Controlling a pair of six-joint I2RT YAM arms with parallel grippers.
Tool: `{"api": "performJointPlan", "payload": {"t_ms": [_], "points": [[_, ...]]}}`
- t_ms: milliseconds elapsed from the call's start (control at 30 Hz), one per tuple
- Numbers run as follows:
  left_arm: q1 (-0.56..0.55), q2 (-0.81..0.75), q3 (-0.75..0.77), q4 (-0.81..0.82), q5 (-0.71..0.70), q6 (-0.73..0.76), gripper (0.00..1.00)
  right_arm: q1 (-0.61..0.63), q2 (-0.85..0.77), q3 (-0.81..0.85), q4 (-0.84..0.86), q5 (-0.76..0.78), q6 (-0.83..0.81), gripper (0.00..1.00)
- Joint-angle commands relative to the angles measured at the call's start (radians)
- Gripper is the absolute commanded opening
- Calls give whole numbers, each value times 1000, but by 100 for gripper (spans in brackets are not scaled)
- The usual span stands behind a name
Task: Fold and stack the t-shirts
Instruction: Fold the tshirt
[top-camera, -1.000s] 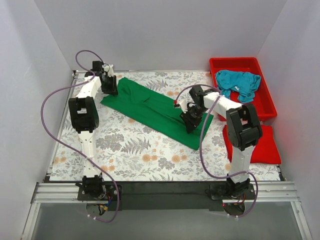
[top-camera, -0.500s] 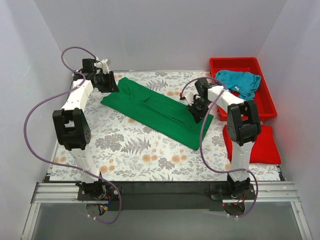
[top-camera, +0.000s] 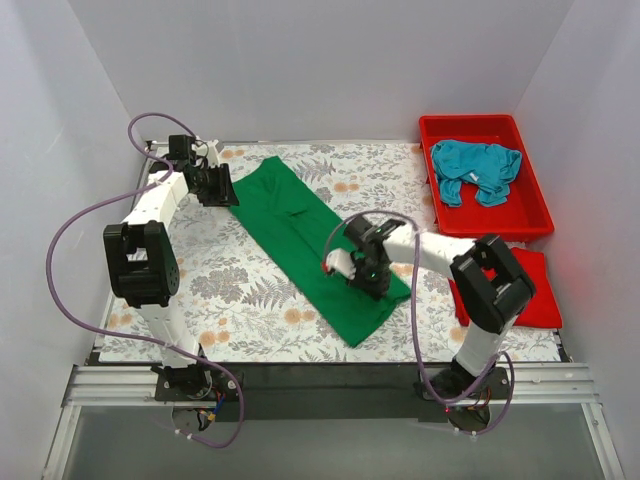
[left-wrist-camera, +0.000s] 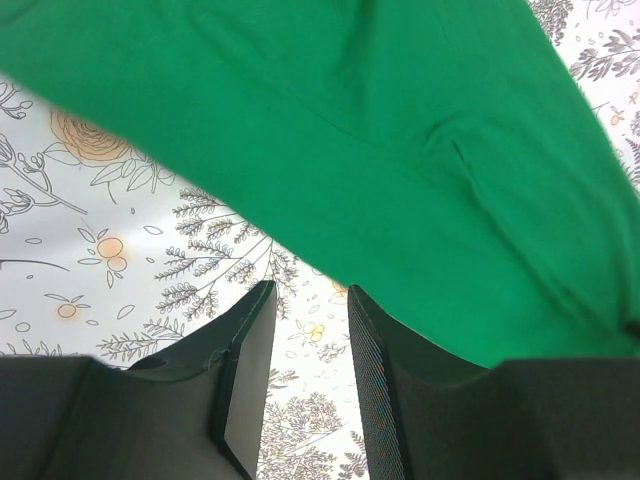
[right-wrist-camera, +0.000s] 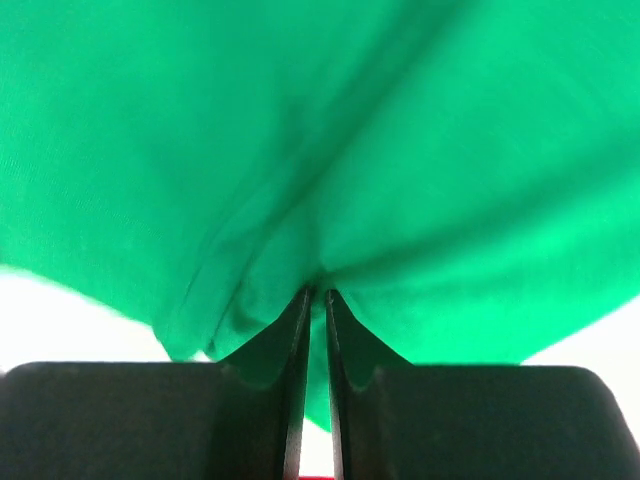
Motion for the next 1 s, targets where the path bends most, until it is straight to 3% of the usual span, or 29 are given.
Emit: {"api": "performJointPlan", "payload": {"t_ms": [0, 100, 267, 633, 833, 967], "points": [[-24, -41, 9, -12, -15, 24, 34, 258, -3, -124, -79, -206, 53, 16], [-82, 16, 33, -21, -29, 24, 34, 395, -18, -86, -84, -331, 102, 18], [-142, 125, 79, -13, -50, 21, 34, 386, -47, 39, -84, -380, 134, 20], [-248, 387, 242, -5, -124, 22, 33, -59, -20, 178, -20, -470, 211, 20], [-262, 597, 524, -16, -113, 2, 31, -223, 106, 316, 43, -449, 257, 20], [-262, 694, 751, -8, -124, 5, 32, -266, 262, 558, 68, -426, 293, 20]]}}
